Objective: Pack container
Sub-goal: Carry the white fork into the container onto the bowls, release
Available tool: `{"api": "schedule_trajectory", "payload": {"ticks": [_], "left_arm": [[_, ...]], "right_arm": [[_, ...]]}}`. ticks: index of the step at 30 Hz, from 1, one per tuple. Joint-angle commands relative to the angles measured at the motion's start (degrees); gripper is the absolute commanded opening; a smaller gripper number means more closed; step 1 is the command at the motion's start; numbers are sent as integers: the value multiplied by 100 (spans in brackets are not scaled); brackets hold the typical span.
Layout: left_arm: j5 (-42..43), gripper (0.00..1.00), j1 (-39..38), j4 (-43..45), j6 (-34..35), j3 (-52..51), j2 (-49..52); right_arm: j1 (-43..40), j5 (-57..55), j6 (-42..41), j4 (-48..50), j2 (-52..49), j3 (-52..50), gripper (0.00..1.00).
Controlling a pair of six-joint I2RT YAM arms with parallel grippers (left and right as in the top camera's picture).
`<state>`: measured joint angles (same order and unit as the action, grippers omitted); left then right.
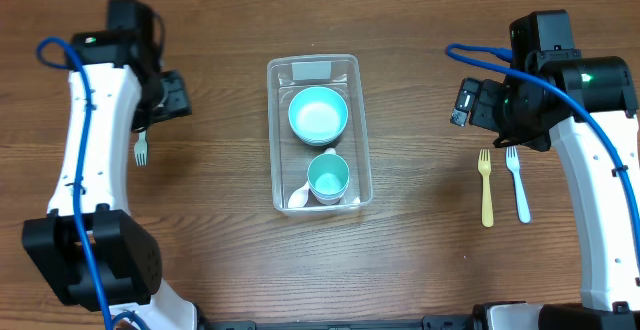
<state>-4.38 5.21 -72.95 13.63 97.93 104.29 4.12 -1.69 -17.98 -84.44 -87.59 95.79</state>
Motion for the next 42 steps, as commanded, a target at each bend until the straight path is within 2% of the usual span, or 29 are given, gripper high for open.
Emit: {"api": "schedule_trajectory", "payload": {"ticks": [1,5,9,13,17,22,26,34,36,37,38,42], "left_arm": [[-28,62,505,437,-378,-660,46],[142,65,1036,1226,-450,-1620,46],[162,72,1241,2050,-752,-2295,46],[391,70,1318,2894,-898,-2647,50],[544,69,1318,3606,-1375,-2883,63],[538,64,1329,3936,-1794,-2920,341],[330,70,1364,4207,-2146,-2920,866],[334,69,1390,4959,-2186,-2920,1534],[413,56,1390,5031,-2179,-2920,1626],[584,39,1390,5036,-2179,-2920,1679],[678,33,1390,5031,-2177,-2920,1696],[721,29,1388,5051,-2177,-2907,1705]], "right_arm": [[-24,-35,-2,28,111,131,100],[-24,-35,-2,28,111,131,100],[-24,-35,-2,28,111,131,100],[-24,-35,-2,28,111,131,100],[-24,-35,-2,31,111,131,100],[-24,-35,-2,31,111,131,100],[-24,-37,-2,31,111,131,100],[-24,-35,-2,31,111,131,100],[-24,-35,-2,31,111,131,100],[-24,-35,-2,31,111,131,100],[-24,-35,-2,31,111,131,100],[-24,-35,0,31,111,131,100]]}}
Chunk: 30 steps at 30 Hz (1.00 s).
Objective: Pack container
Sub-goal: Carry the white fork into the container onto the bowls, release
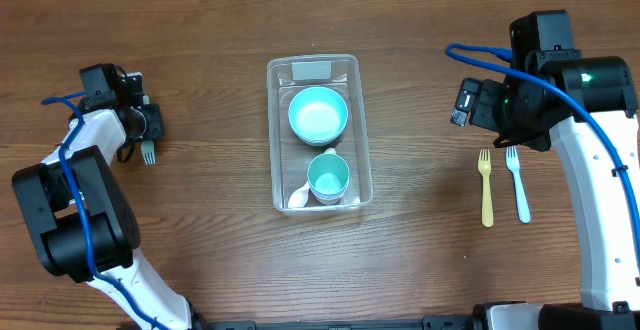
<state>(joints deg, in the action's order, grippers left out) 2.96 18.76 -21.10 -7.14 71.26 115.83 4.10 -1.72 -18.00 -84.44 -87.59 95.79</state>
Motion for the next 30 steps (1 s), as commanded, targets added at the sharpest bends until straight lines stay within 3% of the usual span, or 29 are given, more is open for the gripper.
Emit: {"api": "schedule_trajectory", "payload": {"ticks": [1,4,12,22,30], "left_arm": [[-13,26,33,-138,-101,-236,546],[-13,15,33,-164,33,-210,522],[-17,5,33,-728,175,236,382],[13,10,-7,-1021,658,494,-566],[330,8,-562,-1311,1320,494,-1357]], "right_arm": [[-22,-33,0,28,111,131,100],[-22,-33,0,28,111,131,100],[-22,-33,0,31,111,131,100],[-22,-33,0,28,111,131,100],[-22,-33,0,28,111,131,100]]}}
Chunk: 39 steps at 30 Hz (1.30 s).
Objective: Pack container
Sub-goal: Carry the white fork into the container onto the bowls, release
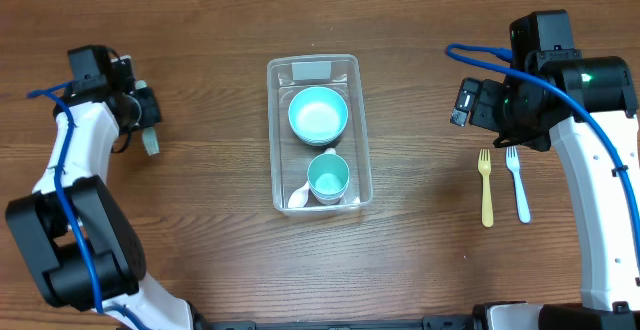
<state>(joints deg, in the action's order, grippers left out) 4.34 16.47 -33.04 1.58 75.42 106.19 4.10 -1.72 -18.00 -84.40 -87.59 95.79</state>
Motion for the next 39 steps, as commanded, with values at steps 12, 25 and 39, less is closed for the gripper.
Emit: {"api": "schedule_trajectory", "payload": {"ticks": [12,25,39], "left_arm": [[942,5,-2103,-588,1825,90,-1591],[1152,7,-3620,-977,2312,87,-1821],[348,9,-3827,-1390,2601,70,-1818]], "right_arm": [[-22,-35,0,26,111,131,100],[-22,-33,0,24,111,131,100],[-22,-33,0,26,111,131,100]]}}
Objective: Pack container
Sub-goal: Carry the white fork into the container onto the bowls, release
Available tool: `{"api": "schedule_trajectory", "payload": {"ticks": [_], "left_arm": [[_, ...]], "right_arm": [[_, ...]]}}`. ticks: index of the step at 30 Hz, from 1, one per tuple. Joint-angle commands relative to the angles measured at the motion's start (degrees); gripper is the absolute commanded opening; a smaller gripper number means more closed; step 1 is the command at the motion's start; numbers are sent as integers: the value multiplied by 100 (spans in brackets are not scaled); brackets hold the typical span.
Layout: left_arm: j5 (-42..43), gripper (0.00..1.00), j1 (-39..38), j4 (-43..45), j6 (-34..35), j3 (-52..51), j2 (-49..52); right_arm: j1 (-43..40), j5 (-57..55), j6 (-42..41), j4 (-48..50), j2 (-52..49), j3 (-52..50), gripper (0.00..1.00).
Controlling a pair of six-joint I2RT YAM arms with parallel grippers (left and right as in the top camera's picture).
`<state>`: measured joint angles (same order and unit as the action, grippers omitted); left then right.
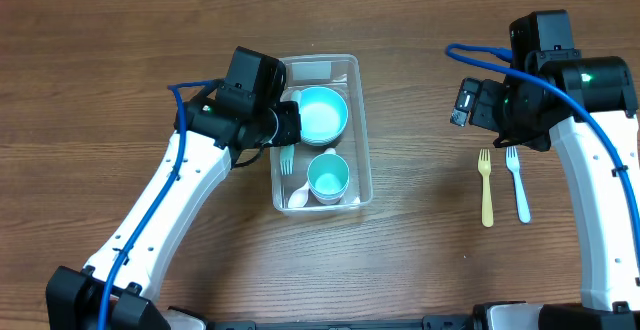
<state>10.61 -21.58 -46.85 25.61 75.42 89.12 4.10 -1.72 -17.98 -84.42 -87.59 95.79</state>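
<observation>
A clear plastic container (345,62) sits mid-table with a teal bowl (320,113), a teal cup (328,178) and a white spoon (298,199) inside. My left gripper (285,136) hangs over the container's left side, shut on a pale green fork (286,161) whose tines point toward the near end, between bowl and cup. A yellow fork (486,192) and a blue fork (518,186) lie on the table at the right. My right gripper (462,104) hovers just up and left of them; its jaws are not readable.
The wooden table (420,260) carries nothing else. The left arm stretches diagonally from the near left corner to the container. The right arm stands along the right edge.
My left gripper was at the far left of the table with the green fork in it. Now it is over the container's left side, fork still held. The right arm has not moved.
The green fork lay on the table at the left with my left gripper just above it. Then the gripper was down at the fork, then it held the fork slightly farther back. Now the fork hangs over the container. The right side stayed unchanged.
</observation>
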Motion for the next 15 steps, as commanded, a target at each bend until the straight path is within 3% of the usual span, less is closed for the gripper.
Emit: {"api": "schedule_trajectory", "payload": {"ticks": [1,15], "left_arm": [[-385,9,-22,-11,282,70,-105],[-654,13,-20,199,549,70,214]], "right_arm": [[-22,-33,-2,28,111,131,100],[-22,-33,-2,26,111,131,100]]}}
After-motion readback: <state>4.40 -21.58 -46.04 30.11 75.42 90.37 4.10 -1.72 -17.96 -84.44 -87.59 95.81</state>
